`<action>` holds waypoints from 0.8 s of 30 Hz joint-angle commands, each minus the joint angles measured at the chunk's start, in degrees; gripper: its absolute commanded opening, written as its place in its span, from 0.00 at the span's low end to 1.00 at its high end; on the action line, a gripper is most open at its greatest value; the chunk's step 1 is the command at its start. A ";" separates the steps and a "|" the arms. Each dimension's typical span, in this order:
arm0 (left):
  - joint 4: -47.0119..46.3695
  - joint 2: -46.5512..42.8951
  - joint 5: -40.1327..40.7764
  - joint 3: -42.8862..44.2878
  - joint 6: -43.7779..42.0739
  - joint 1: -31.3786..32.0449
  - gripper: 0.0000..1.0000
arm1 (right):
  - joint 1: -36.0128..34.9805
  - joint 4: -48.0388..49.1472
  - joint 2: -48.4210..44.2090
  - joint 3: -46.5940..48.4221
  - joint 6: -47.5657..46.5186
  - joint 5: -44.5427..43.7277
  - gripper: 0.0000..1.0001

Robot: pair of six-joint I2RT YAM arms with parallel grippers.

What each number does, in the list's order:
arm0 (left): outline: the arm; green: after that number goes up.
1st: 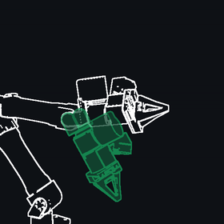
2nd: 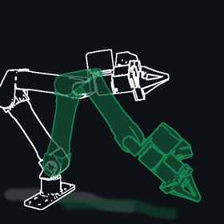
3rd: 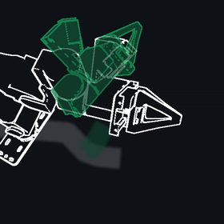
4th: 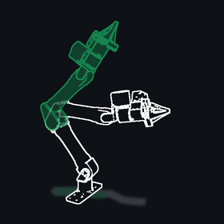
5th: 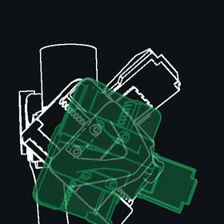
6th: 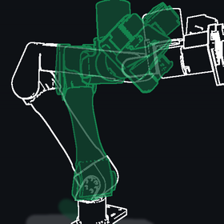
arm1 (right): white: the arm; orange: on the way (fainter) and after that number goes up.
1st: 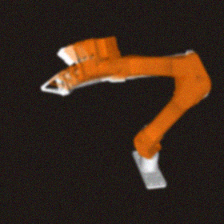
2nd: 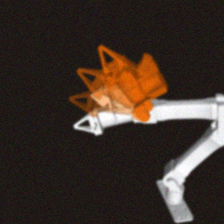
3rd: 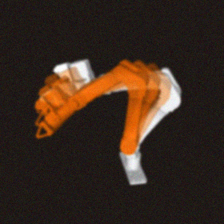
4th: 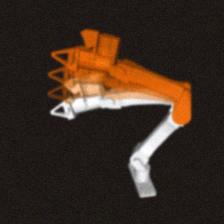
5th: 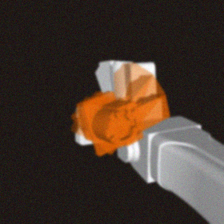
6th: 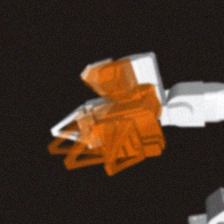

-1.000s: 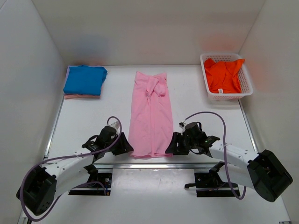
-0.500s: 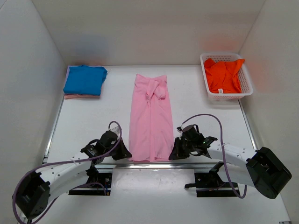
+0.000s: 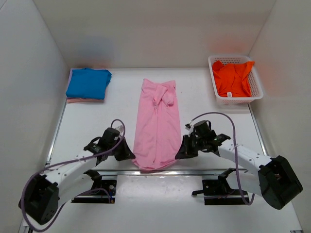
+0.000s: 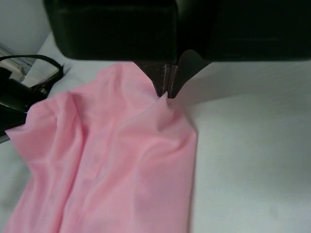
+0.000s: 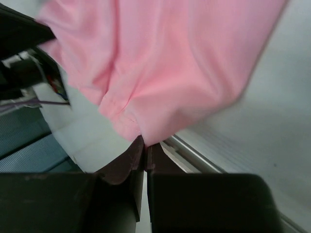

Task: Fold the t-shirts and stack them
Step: Fold the folded rectangular tshirt in 1/3 of the way

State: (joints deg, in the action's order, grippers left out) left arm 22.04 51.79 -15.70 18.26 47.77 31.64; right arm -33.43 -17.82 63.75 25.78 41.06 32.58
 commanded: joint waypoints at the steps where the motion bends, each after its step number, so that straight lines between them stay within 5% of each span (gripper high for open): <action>1: -3.67 6.72 -3.45 9.04 -4.60 -4.64 0.00 | 5.98 -0.63 2.95 6.63 -4.93 5.82 0.00; 12: -7.54 35.28 -7.41 35.16 -12.34 -17.21 0.00 | 17.25 -3.88 25.61 29.84 -15.30 10.57 0.01; 15: -7.37 42.41 -7.67 42.72 -13.32 -17.92 0.08 | 19.10 -4.93 32.82 38.09 -17.06 9.44 0.01; 16: -7.28 46.00 -8.37 45.87 -13.66 -18.19 0.20 | 19.63 -6.07 34.24 41.42 -17.76 9.09 0.03; 18: -6.84 51.81 -9.42 50.88 -13.67 -19.24 0.36 | 21.56 -6.26 38.72 47.14 -18.38 8.47 0.25; 21: -8.06 54.99 -10.66 52.75 -12.88 -20.73 0.44 | 22.97 -6.69 40.40 50.15 -19.26 7.24 0.46; 24: -9.91 53.16 -9.88 49.08 -12.53 -21.79 0.47 | 23.32 -6.87 38.48 48.59 -19.52 4.87 0.49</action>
State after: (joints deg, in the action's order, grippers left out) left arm 13.82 108.44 -24.05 68.73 35.57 11.16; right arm -10.44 -23.51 104.55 74.02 23.46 39.42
